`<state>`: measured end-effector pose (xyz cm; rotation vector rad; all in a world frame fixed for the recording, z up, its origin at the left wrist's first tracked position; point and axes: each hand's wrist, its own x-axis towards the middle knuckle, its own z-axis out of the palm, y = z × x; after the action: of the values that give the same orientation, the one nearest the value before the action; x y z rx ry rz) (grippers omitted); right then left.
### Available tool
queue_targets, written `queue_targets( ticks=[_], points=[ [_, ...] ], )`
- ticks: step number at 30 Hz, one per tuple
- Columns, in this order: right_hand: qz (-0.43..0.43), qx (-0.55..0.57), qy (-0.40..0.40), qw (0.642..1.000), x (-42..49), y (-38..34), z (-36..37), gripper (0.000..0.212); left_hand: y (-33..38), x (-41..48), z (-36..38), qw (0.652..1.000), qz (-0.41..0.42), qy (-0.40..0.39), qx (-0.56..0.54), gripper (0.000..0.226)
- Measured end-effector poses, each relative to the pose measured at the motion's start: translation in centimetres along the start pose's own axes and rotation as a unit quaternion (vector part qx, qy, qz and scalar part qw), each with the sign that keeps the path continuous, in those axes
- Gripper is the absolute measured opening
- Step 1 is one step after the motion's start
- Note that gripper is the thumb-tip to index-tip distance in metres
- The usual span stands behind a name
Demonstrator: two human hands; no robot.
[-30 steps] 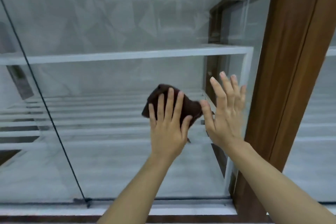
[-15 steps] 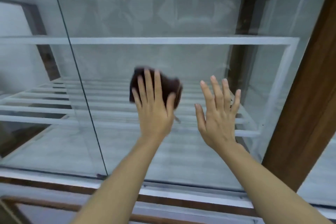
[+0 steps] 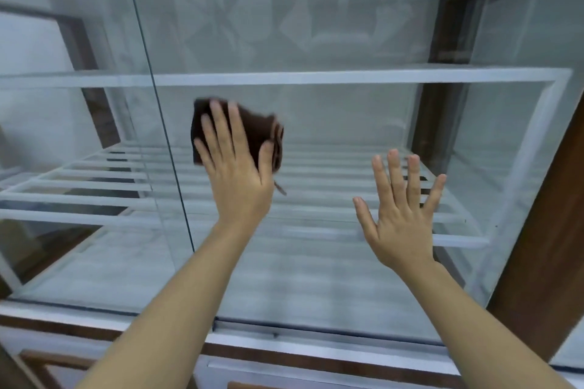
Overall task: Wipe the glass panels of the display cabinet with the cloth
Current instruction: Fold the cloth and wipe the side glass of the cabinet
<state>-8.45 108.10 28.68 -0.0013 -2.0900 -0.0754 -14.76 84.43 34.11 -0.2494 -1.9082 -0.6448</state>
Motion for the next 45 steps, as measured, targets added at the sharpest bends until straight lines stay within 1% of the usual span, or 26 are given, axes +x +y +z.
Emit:
queue_targets(
  ticks=[3, 5, 6, 8, 11, 14, 17, 21, 24, 26, 27, 29, 31, 32, 33, 34, 35, 36, 37, 39, 40, 41, 42, 44, 45],
  points=[
    [0.014, 0.015, 0.011, 1.000, -0.2, -0.6, 0.0, 0.069, -2.9, -11.1, 1.0, 0.994, -0.042, -0.098, -0.005, 0.070],
    [0.031, 0.044, 0.027, 0.998, -0.9, -1.1, 0.0, 0.067, -4.6, -13.9, 1.2, 0.991, -0.032, -0.132, 0.011, 0.069],
    [0.038, 0.061, 0.034, 0.997, -1.4, -1.3, 0.0, 0.065, -4.7, -12.9, 1.2, 0.991, -0.024, -0.129, 0.009, 0.069],
    [0.048, 0.085, 0.035, 0.995, -3.0, -1.3, 0.3, 0.063, -3.5, -7.9, 0.5, 0.997, -0.010, -0.078, 0.004, 0.071],
    [0.061, 0.085, 0.014, 0.994, -6.6, -1.2, 1.3, 0.062, -2.0, -1.1, -0.4, 1.000, -0.010, -0.006, -0.014, 0.068],
    [0.067, 0.072, 0.001, 0.995, -9.7, -1.3, 2.6, 0.063, -2.3, -1.5, -0.2, 1.000, 0.002, 0.018, -0.013, 0.068],
    [0.072, 0.067, -0.012, 0.995, -12.6, -1.2, 3.8, 0.064, -3.7, -7.4, 1.4, 1.000, 0.001, -0.006, -0.007, 0.068],
    [0.079, 0.075, -0.020, 0.994, -16.1, 0.4, 4.6, 0.066, -5.9, -19.8, 4.1, 0.996, 0.006, -0.091, -0.003, 0.069],
    [0.110, 0.087, -0.028, 0.990, -18.4, 2.0, 4.9, 0.070, -6.1, -29.5, 5.7, 0.987, -0.033, -0.159, -0.011, 0.067],
    [0.099, 0.084, -0.029, 0.991, -19.4, 3.5, 4.6, 0.074, -5.6, -32.1, 6.6, 0.984, -0.044, -0.174, -0.001, 0.069],
    [0.084, 0.078, -0.030, 0.993, -19.6, 4.4, 4.4, 0.077, -4.9, -31.4, 7.0, 0.985, -0.039, -0.166, -0.001, 0.073],
    [0.060, 0.062, -0.039, 0.995, -19.5, 6.2, 4.0, 0.082, -2.3, -26.6, 7.5, 0.992, 0.009, -0.121, -0.022, 0.079],
    [0.059, 0.049, -0.045, 0.996, -19.3, 7.3, 4.0, 0.086, 1.1, -19.4, 7.6, 0.995, 0.071, -0.060, -0.042, 0.073],
    [0.061, 0.042, -0.043, 0.996, -19.1, 7.7, 4.0, 0.086, 2.7, -16.4, 7.8, 0.995, 0.085, -0.028, -0.038, 0.068],
    [0.061, 0.038, -0.042, 0.997, -19.0, 7.9, 4.0, 0.086, 4.0, -14.5, 8.1, 0.995, 0.094, -0.007, -0.028, 0.066],
    [0.061, 0.037, -0.043, 0.997, -19.0, 8.1, 4.0, 0.085, 4.7, -14.2, 8.2, 0.994, 0.105, -0.002, -0.017, 0.065],
    [0.065, 0.037, -0.044, 0.996, -19.1, 8.4, 3.9, 0.085, 4.8, -15.5, 8.5, 0.991, 0.130, -0.017, -0.004, 0.066],
    [0.076, 0.037, -0.045, 0.995, -19.4, 8.6, 3.8, 0.085, 4.2, -18.1, 8.8, 0.983, 0.173, -0.054, 0.010, 0.067],
    [0.087, 0.036, -0.046, 0.994, -19.7, 8.8, 3.8, 0.085, 2.9, -21.7, 9.1, 0.968, 0.229, -0.097, 0.021, 0.071],
    [0.090, 0.030, -0.054, 0.994, -20.2, 9.5, 3.6, 0.085, -0.4, -28.3, 9.5, 0.917, 0.349, -0.177, 0.078, 0.073],
    [0.082, 0.029, -0.064, 0.994, -20.4, 9.9, 3.4, 0.085, -1.4, -29.7, 9.6, 0.902, 0.373, -0.196, 0.092, 0.070],
    [0.075, 0.029, -0.077, 0.994, -20.4, 10.3, 3.2, 0.085, -1.3, -29.4, 9.7, 0.900, 0.378, -0.197, 0.089, 0.066],
    [0.072, 0.029, -0.091, 0.993, -20.5, 10.7, 3.0, 0.085, -0.4, -28.0, 9.8, 0.905, 0.375, -0.182, 0.088, 0.063],
    [0.068, 0.031, -0.109, 0.991, -20.5, 11.1, 2.7, 0.084, 3.3, -22.8, 9.6, 0.926, 0.353, -0.120, 0.067, 0.058],
    [0.064, 0.033, -0.112, 0.991, -20.6, 11.3, 2.6, 0.083, 5.6, -19.5, 9.4, 0.941, 0.324, -0.091, 0.043, 0.058]
  ],
)
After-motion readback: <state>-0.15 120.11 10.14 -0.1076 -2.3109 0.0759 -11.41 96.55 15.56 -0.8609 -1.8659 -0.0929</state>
